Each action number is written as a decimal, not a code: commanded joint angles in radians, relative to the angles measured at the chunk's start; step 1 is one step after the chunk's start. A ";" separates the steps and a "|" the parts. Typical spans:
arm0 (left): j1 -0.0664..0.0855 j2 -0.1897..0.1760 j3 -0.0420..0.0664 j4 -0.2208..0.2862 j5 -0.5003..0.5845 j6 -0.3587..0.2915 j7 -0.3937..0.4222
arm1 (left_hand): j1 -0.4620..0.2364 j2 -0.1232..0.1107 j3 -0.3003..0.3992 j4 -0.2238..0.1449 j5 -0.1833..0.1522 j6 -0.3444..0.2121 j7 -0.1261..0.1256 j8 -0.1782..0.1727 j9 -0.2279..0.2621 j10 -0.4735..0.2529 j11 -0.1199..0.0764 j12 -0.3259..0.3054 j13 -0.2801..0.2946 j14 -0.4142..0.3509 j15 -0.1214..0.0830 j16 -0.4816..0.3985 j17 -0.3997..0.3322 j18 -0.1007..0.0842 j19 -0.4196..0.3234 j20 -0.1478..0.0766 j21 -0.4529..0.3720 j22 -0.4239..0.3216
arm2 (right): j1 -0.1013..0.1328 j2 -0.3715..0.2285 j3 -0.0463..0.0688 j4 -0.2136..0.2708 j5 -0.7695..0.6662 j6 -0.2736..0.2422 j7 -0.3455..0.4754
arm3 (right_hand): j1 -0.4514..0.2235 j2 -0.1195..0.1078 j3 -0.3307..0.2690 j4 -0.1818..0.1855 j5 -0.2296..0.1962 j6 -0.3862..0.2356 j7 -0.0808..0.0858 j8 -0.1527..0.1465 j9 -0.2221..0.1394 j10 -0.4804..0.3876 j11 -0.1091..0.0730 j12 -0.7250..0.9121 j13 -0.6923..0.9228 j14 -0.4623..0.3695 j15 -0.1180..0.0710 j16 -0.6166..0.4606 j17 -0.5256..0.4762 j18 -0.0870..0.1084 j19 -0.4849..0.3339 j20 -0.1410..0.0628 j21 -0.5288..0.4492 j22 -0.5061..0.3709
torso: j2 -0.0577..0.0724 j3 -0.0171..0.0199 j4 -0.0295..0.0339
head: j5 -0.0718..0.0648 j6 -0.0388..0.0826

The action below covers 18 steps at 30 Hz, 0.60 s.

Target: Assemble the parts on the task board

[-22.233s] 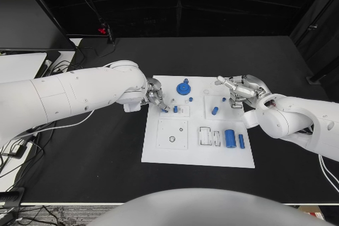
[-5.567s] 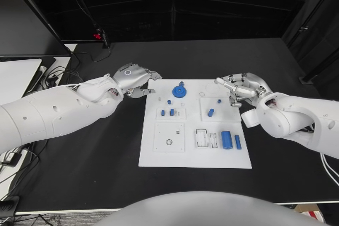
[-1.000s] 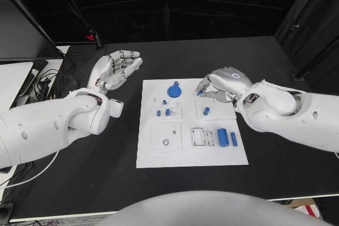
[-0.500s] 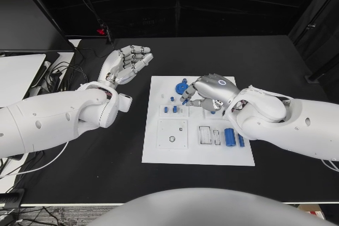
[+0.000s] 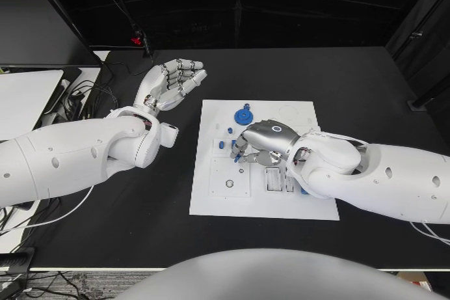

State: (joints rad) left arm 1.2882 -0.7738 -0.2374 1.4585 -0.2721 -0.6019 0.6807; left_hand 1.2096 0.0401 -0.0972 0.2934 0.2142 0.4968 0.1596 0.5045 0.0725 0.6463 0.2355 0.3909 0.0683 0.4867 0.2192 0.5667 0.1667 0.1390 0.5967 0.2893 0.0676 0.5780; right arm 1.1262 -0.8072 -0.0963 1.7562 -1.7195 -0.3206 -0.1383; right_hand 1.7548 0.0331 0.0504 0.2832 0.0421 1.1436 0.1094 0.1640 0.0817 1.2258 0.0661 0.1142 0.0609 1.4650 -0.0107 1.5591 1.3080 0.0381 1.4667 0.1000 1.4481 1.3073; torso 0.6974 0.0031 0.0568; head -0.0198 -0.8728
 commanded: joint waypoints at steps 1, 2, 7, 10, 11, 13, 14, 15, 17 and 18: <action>0.001 0.001 0.001 0.001 0.001 0.007 0.047 | 0.000 0.010 -0.006 -0.001 0.006 -0.007 0.115 0.005 -0.001 -0.005 -0.002 0.005 -0.001 -0.007 -0.003 0.005 -0.001 -0.001 0.006 -0.001 0.003 -0.001 | -0.005 0.007 0.000 -0.002 0.003 0.074 -0.021 | 0.004 0.004 0.007 0.000 0.006 0.009 0.014 0.000 0.000 0.008 -0.001 -0.006 -0.001 0.102 0.004 0.003 0.245 -0.003 0.029 -0.001 -0.008 0.206 | 0.000 -0.0005 -0.0003 | 0.000 0.000; 0.001 0.001 0.001 0.001 0.001 0.007 0.047 | 0.000 0.010 -0.006 -0.001 0.006 -0.007 0.115 0.005 -0.001 -0.005 -0.002 0.005 -0.001 -0.007 -0.003 0.005 -0.001 -0.001 0.006 -0.001 0.003 -0.001 | -0.007 0.008 0.000 -0.003 0.003 0.078 -0.023 | 0.004 0.004 0.007 0.000 0.006 0.009 0.014 -0.001 0.000 0.008 -0.001 -0.006 -0.001 0.102 0.004 0.003 0.245 -0.003 0.028 0.000 -0.009 0.205 | 0.000 -0.0006 -0.0004 | 0.000 0.000; 0.001 0.002 0.001 0.000 0.001 0.007 0.046 | 0.000 0.012 -0.008 -0.001 0.006 -0.008 0.116 0.006 -0.001 -0.006 -0.002 0.007 -0.001 -0.008 -0.003 0.007 -0.003 -0.001 0.007 -0.001 0.003 -0.002 | -0.017 0.017 0.000 -0.008 -0.008 0.089 -0.035 | 0.004 0.003 0.010 0.000 0.006 0.007 0.016 -0.003 -0.001 0.007 0.001 -0.011 -0.001 0.102 0.006 0.002 0.244 -0.002 0.026 0.000 -0.013 0.204 | 0.000 -0.0005 -0.0019 | 0.000 0.000; 0.001 0.003 0.001 0.000 0.001 0.008 0.046 | 0.000 0.012 -0.008 -0.001 0.006 -0.008 0.116 0.006 -0.001 -0.006 -0.002 0.007 -0.001 -0.008 -0.003 0.007 -0.003 -0.001 0.007 -0.001 0.003 -0.002 | -0.020 0.018 0.000 -0.010 -0.025 0.094 -0.040 | 0.004 0.003 0.010 0.000 0.006 0.006 0.017 -0.004 -0.001 0.007 0.001 -0.013 -0.001 0.102 0.006 0.002 0.243 -0.001 0.025 0.001 -0.014 0.203 | 0.000 0.0000 -0.0014 | -0.001 0.000; 0.001 0.003 0.001 0.000 0.001 0.008 0.046 | 0.000 0.012 -0.008 -0.001 0.006 -0.008 0.116 0.006 -0.001 -0.006 -0.002 0.007 -0.001 -0.008 -0.003 0.007 -0.003 -0.001 0.007 -0.001 0.003 -0.002 | -0.020 0.017 0.000 -0.010 -0.028 0.095 -0.041 | 0.004 0.003 0.010 0.000 0.006 0.006 0.017 -0.004 -0.001 0.007 0.001 -0.013 -0.001 0.102 0.006 0.002 0.243 -0.001 0.025 0.001 -0.014 0.203 | 0.001 0.0005 -0.0001 | -0.002 0.000; 0.001 0.003 0.001 0.000 0.001 0.008 0.046 | 0.000 0.012 -0.008 -0.001 0.006 -0.008 0.116 0.006 -0.001 -0.006 -0.002 0.007 -0.001 -0.008 -0.003 0.007 -0.003 -0.001 0.007 -0.001 0.003 -0.002 | -0.021 0.016 0.000 -0.010 -0.032 0.101 -0.045 | 0.003 0.002 0.010 0.001 0.006 0.005 0.017 -0.005 -0.001 0.007 0.001 -0.014 -0.001 0.102 0.006 0.002 0.243 -0.001 0.025 0.001 -0.015 0.203 | 0.001 0.0006 0.0006 | -0.004 0.000; 0.001 0.003 0.001 0.000 0.001 0.008 0.046 | 0.000 0.012 -0.008 -0.001 0.006 -0.008 0.116 0.006 -0.001 -0.006 -0.002 0.007 -0.001 -0.008 -0.003 0.007 -0.003 -0.001 0.007 -0.001 0.003 -0.002 | -0.021 0.015 0.000 -0.010 -0.034 0.106 -0.047 | 0.003 0.002 0.010 0.001 0.006 0.005 0.017 -0.005 -0.001 0.006 0.002 -0.014 -0.001 0.102 0.007 0.002 0.243 -0.001 0.025 0.001 -0.015 0.203 | 0.000 0.0001 -0.0006 | -0.003 0.000; 0.001 0.003 0.001 -0.001 0.001 0.008 0.045 | 0.000 0.012 -0.008 -0.001 0.006 -0.008 0.116 0.006 -0.001 -0.006 -0.002 0.007 -0.001 -0.008 -0.003 0.007 -0.003 -0.001 0.007 -0.001 0.003 -0.002 | -0.022 0.014 0.000 -0.010 -0.035 0.109 -0.048 | 0.003 0.002 0.010 0.001 0.006 0.005 0.017 -0.005 -0.001 0.006 0.002 -0.014 -0.001 0.102 0.007 0.002 0.243 -0.001 0.025 0.001 -0.015 0.203 | 0.000 0.0000 -0.0011 | -0.004 0.000; 0.001 0.003 0.001 -0.001 0.001 0.007 0.045 | -0.001 0.013 -0.008 -0.001 0.006 -0.009 0.116 0.006 -0.001 -0.007 -0.002 0.008 -0.001 -0.009 -0.003 0.008 -0.004 -0.001 0.007 -0.001 0.003 -0.003 | -0.022 0.014 0.000 -0.009 -0.037 0.115 -0.052 | 0.003 0.001 0.011 0.001 0.006 0.005 0.017 -0.006 -0.001 0.006 0.002 -0.016 -0.001 0.101 0.007 0.001 0.242 -0.001 0.025 0.001 -0.015 0.203 | 0.000 -0.0003 -0.0023 | -0.004 0.000; 0.001 0.003 0.001 -0.001 0.001 0.007 0.045 | -0.001 0.013 -0.009 -0.001 0.006 -0.009 0.116 0.006 -0.001 -0.007 -0.002 0.008 -0.001 -0.009 -0.003 0.008 -0.004 -0.001 0.007 -0.001 0.003 -0.003 | -0.022 0.014 0.000 -0.009 -0.038 0.117 -0.054 | 0.003 0.001 0.011 0.001 0.006 0.005 0.017 -0.006 -0.001 0.006 0.002 -0.016 -0.001 0.101 0.007 0.001 0.242 -0.001 0.025 0.001 -0.015 0.203 | 0.000 -0.0004 -0.0026 | -0.005 0.000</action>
State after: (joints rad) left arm 1.2882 -0.7713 -0.2374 1.4571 -0.2719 -0.6013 0.6807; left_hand 1.2097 0.0401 -0.0998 0.2908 0.2142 0.4969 0.1596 0.5045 0.0725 0.6463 0.2355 0.3951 0.0683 0.4833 0.2157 0.5710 0.1646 0.1390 0.5967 0.2893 0.0676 0.5767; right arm 1.1031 -0.7934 -0.0964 1.7452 -1.7379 -0.2330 -0.1768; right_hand 1.7572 0.0330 0.0574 0.2836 0.0452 1.1403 0.1131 0.1533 0.0786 1.2258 0.0661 0.1031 0.0610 1.4650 -0.0106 1.5593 1.3095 0.0382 1.4667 0.1000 1.4386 1.3073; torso 0.6974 0.0029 0.0553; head -0.0236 -0.8726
